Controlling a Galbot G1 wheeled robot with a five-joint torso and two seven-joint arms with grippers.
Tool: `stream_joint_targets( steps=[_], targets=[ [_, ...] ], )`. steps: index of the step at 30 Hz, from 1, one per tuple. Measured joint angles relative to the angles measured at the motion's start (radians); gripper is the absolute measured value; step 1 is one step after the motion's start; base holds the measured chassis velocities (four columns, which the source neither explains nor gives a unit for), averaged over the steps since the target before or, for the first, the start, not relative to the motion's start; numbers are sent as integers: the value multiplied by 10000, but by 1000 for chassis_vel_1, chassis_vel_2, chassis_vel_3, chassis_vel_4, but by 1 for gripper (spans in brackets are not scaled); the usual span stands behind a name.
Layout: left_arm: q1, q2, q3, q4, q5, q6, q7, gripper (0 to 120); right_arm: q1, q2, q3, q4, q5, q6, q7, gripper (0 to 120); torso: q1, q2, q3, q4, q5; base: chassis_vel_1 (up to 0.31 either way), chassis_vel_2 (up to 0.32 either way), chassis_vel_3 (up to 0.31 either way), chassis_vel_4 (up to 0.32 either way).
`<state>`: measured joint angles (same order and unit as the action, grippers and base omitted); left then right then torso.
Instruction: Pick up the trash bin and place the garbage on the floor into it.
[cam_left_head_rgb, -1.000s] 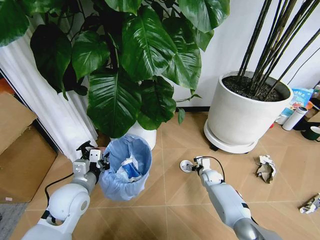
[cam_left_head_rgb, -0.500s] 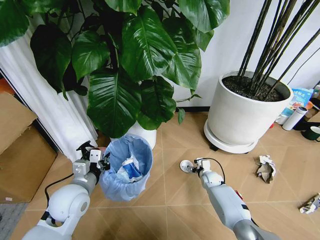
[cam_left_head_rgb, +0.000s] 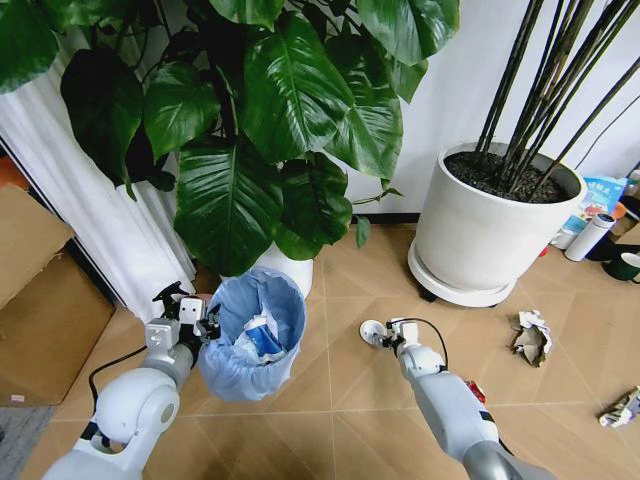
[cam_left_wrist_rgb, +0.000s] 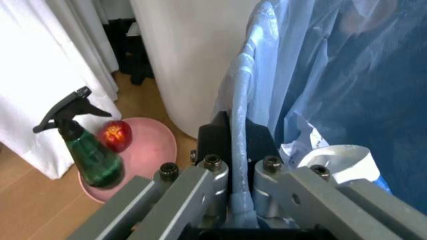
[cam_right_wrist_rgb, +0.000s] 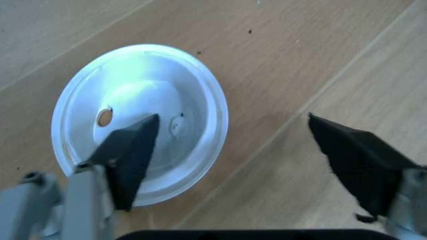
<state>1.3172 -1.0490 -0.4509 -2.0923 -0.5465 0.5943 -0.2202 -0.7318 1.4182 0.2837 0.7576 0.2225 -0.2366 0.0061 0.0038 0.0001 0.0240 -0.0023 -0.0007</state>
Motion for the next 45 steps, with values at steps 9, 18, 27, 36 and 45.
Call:
stream_joint_targets(
  steps=[9, 18, 27, 36, 45],
  targets=[
    [-44, 56, -21, -23, -47, 0, 32, 0, 40, 124, 126, -121, -57, 64, -85, 45, 0, 0, 0, 0, 0, 0, 0, 0, 0],
    [-19, 43, -28, -49, -50, 0, 28, 0, 36, 141, 244, -165, -96, 108, -128, 19, 0, 0, -1, 1, -1, 0, 0, 0, 0],
    [19, 36, -36, -98, -50, 0, 9, 0, -116, 108, 336, -51, -98, 134, -115, 0, 0, 0, 1, -3, 0, 0, 0, 0, 0],
    [51, 2, -38, -140, -40, 2, -13, 0, -533, -57, 341, 464, -11, 130, -45, 0, 0, -2, 0, 0, 0, 0, 0, 0, 0],
    [67, -7, -53, -165, -33, 2, -10, 0, -1245, -438, 236, 1976, -7, 214, 207, 0, 0, -2, 0, 0, -1, 0, 0, 0, 0]
  ],
)
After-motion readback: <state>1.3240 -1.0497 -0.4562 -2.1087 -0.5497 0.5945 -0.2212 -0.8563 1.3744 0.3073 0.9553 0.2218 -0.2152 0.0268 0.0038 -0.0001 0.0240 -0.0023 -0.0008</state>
